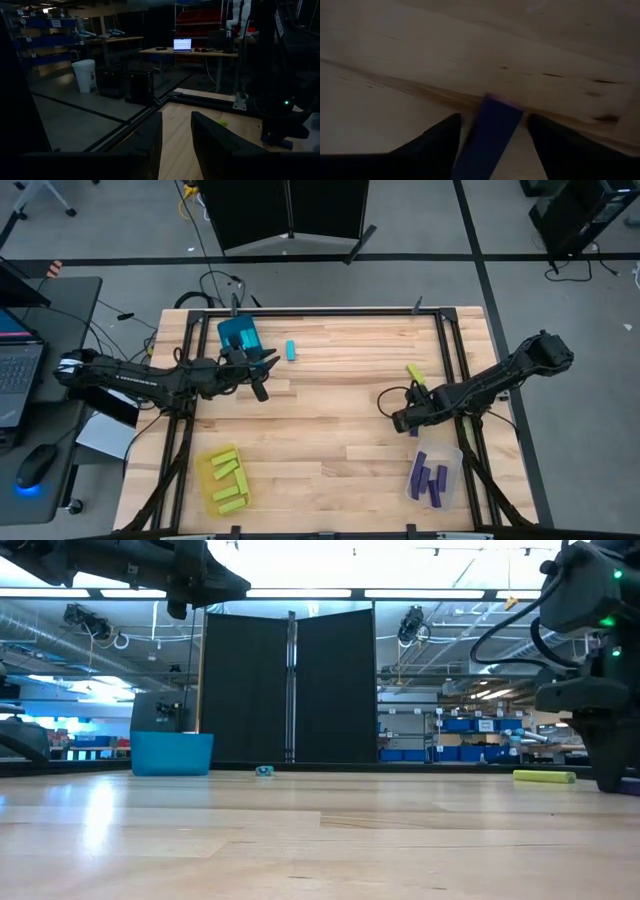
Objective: Sort blocks
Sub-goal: Put the purple block into the transparent bin
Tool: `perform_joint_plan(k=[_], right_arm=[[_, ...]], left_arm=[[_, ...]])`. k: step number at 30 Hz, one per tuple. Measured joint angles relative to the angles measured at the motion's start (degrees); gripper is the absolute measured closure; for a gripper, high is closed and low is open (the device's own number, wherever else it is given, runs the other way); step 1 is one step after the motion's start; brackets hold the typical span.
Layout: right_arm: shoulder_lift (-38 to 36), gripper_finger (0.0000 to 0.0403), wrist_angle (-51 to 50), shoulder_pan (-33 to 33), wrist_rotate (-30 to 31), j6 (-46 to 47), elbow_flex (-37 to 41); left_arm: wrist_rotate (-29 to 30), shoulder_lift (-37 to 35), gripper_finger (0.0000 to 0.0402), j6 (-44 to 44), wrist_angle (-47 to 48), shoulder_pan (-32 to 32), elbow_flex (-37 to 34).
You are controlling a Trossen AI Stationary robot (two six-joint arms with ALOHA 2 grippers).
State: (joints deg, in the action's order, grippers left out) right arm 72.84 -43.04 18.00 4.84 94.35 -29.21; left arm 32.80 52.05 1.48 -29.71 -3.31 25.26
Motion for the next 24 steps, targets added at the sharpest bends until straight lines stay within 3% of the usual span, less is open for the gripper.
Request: perform_joint_plan(k=[5,12,18,24], right_arm=[[0.02,0.0192,-0.77,-0.02,-0.13,0.01,0.02],[0.04,0.0287,-1.0,-0.02,-0.39,0.04,0.09],[0.07,0.029,-1.03,-0.02,-0.18,-0.05,0.13],[0.37,0.029,-2.45,0.11,3.93,-2.59,-1.48]], left_arm=[[0.0,0.0,0.0292,0.02,-0.02,0.04,0.0],[0.02,0.0,0.0292,0.01,0.0,0.76,0.0],[0.02,0.0,0.0292,0.0,0.0,0.76,0.01],[0.02,0.01,0.0292,-0.08,0.02,0.76,0.02]])
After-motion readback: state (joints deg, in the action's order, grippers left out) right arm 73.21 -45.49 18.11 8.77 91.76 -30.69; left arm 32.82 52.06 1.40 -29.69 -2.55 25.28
